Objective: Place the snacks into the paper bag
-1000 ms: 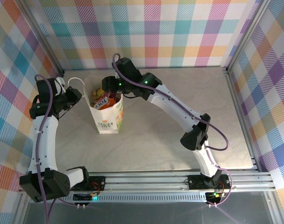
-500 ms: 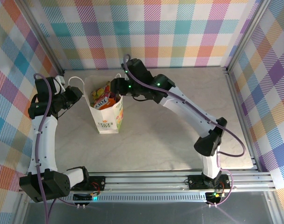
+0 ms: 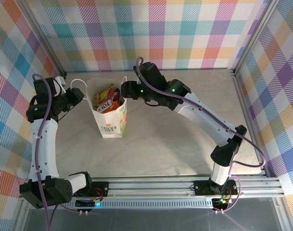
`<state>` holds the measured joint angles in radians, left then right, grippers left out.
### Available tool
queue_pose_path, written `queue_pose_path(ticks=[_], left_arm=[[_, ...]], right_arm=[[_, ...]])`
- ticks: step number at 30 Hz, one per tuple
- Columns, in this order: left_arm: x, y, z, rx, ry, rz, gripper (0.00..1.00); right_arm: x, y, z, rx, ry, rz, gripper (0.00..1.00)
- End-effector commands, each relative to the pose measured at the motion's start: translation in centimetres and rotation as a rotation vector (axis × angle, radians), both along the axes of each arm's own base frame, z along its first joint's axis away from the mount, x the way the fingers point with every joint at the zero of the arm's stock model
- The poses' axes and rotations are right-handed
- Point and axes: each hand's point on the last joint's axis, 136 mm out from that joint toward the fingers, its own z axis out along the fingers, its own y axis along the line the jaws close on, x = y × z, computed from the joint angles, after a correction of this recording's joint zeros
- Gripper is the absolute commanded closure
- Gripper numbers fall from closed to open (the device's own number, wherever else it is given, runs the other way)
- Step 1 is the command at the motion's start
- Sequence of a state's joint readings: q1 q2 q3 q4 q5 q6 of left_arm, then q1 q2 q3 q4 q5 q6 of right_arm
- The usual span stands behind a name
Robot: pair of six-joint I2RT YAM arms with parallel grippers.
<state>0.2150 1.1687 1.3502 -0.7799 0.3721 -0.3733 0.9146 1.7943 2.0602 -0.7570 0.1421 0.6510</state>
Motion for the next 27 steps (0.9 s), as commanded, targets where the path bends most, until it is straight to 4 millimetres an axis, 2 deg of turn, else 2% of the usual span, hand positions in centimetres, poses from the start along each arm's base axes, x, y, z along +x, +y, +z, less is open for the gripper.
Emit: queue_pose_path(ticks=[1,9,15,18,22,27], left_arm=[[-0.1,1.1,0.7,0.056,0.003,0.022,0.72],[1.0,2.6,0.4,0.149,0.040,0.031,0.70],[2.4,2.5,0.7,0.155,0.020,0.000,0.69],[2.8,2.6,1.1,0.163,0.003,-0.004,0.69],[3.8,2.2,1.5,0.146,-0.022,-0.033,0.68],[4.7,1.6,2.1,0.114,-0.056,-0.061,0.70]], right_arm=[[1.0,1.1,-0.4,-0.013,-0.022,0.032,0.47],[2.8,3.3,-1.0,-0.026,-0.043,0.059,0.43],[4.8,4.1,-2.0,-0.035,-0.028,0.044,0.43],[5.5,4.4,-2.2,-0.033,-0.028,0.039,0.48],[6.5,4.8,-2.5,-0.023,-0.032,0.036,0.58],[6.7,5.5,-2.3,-0.012,-0.050,0.079,0.70]])
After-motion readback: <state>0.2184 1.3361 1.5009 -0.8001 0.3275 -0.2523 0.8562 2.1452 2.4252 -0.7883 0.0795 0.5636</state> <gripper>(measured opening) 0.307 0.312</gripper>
